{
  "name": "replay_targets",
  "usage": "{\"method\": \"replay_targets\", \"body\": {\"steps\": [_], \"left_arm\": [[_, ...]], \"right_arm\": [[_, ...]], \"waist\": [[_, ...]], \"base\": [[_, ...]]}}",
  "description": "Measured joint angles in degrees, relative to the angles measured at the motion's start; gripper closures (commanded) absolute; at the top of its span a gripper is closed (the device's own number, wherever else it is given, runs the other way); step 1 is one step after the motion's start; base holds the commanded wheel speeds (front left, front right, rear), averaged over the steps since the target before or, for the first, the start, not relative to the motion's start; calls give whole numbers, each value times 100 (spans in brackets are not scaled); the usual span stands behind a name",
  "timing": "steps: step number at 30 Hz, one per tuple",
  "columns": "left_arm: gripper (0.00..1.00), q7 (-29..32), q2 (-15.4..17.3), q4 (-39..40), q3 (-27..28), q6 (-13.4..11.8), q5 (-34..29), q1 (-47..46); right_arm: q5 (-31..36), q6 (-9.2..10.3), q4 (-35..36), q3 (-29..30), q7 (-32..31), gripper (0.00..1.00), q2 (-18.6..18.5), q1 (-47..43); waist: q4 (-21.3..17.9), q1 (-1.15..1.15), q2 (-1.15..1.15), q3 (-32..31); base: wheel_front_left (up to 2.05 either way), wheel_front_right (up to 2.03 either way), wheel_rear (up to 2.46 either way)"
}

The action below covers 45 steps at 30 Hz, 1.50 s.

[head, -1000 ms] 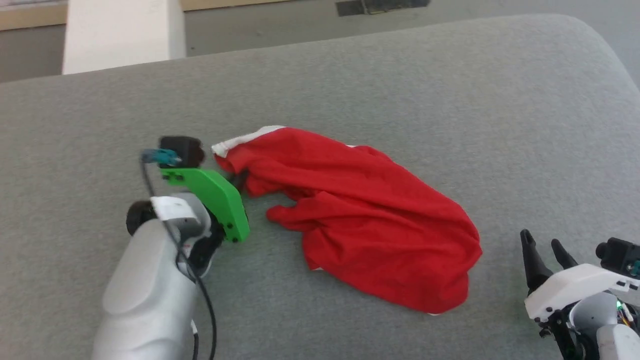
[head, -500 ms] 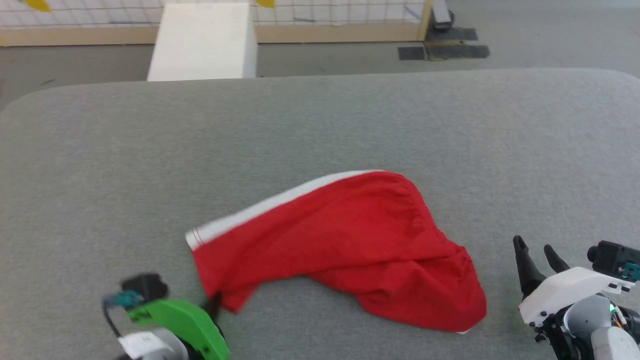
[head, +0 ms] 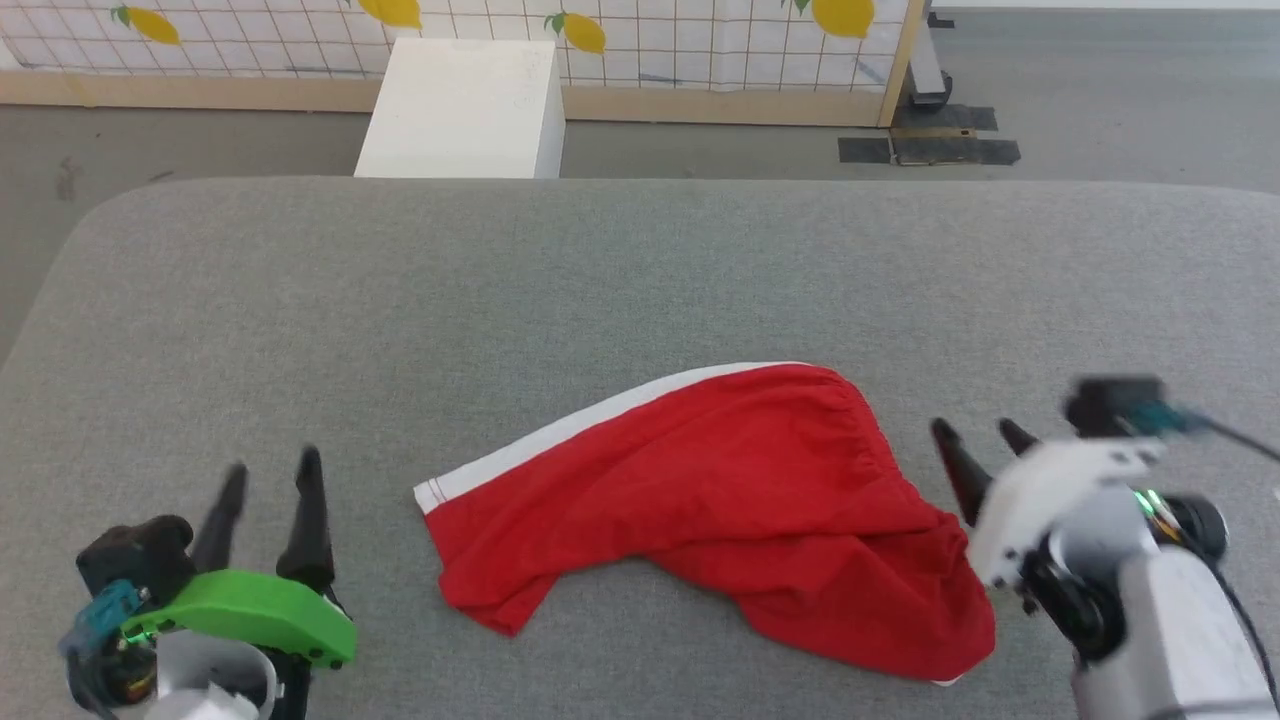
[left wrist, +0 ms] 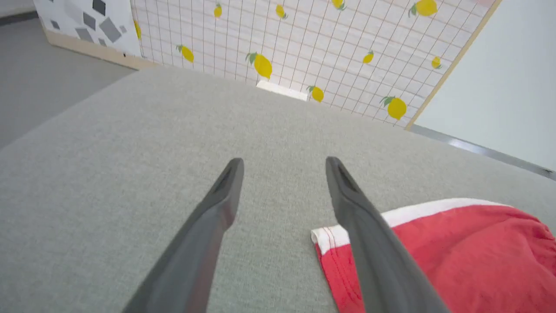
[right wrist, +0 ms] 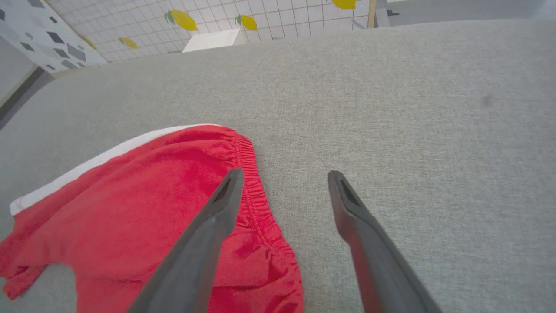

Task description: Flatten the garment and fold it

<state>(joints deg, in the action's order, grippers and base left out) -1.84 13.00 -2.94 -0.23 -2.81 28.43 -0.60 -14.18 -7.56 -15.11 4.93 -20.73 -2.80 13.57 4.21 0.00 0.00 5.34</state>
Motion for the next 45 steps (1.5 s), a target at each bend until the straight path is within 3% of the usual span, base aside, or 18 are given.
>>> {"method": "replay_targets", "body": {"steps": [3, 6, 16, 17, 18, 19, 22, 28, 36, 37, 38, 45], "left_arm": [[0, -825, 1, 34, -134, 77, -415, -17], [0, -1047, -116, -65, -261, 118, -524, -20], [0, -1189, -282, -482, -386, 221, -514, -146], [0, -1190, -285, -503, -386, 222, -514, -157], [0, -1194, -288, -527, -382, 223, -512, -164], [0, -1194, -289, -544, -382, 223, -509, -168], [0, -1196, -302, -559, -389, 224, -509, -184], [0, -1204, -334, -571, -397, 223, -471, -180], [0, -1096, -355, -578, -412, 216, -411, -155], [0, -1077, -355, -580, -412, 216, -401, -154], [0, -1069, -354, -582, -414, 216, -380, -153], [0, -976, -352, -615, -433, 213, -290, -140]], "right_arm": [[474, 0, -214, -283, -870, 0, -4, 464], [1003, 0, -538, -534, -1377, 0, -10, 841], [1078, 0, -1302, -1178, -1731, 0, -20, 1023], [1048, 0, -1303, -1183, -1708, 52, -23, 1033], [1001, 0, -1295, -1177, -1627, 97, -24, 1040], [969, 0, -1287, -1155, -1545, 100, -20, 1040], [970, 0, -1103, -977, -1272, 100, -1, 998], [964, 0, 35, -634, -950, 100, -7, 426], [818, 0, 909, -671, -1696, 100, -4, -1092], [706, 0, 928, -710, -1745, 69, -7, -1185], [676, 0, 937, -743, -1771, 0, -8, -1237], [-82, 0, 1276, -399, -1369, 0, -5, -1309]], "waist": [[17, 0, 0, 75], [60, 0, 0, 176], [287, 0, 0, 466], [289, 0, 0, 469], [285, 0, 0, 463], [275, 0, 0, 452], [246, 0, 0, 395], [145, 0, 0, 259], [-46, 0, 0, 145], [-65, 0, 0, 139], [-79, 0, 0, 134], [-123, 0, 0, 71]], "base": [[0, 0, 0], [0, 0, 0], [0, 0, 0], [0, 0, 0], [0, 0, 0], [0, 0, 0], [0, 0, 0], [0, 0, 0], [0, 0, 0], [0, 0, 0], [0, 0, 0], [0, 0, 0]]}}
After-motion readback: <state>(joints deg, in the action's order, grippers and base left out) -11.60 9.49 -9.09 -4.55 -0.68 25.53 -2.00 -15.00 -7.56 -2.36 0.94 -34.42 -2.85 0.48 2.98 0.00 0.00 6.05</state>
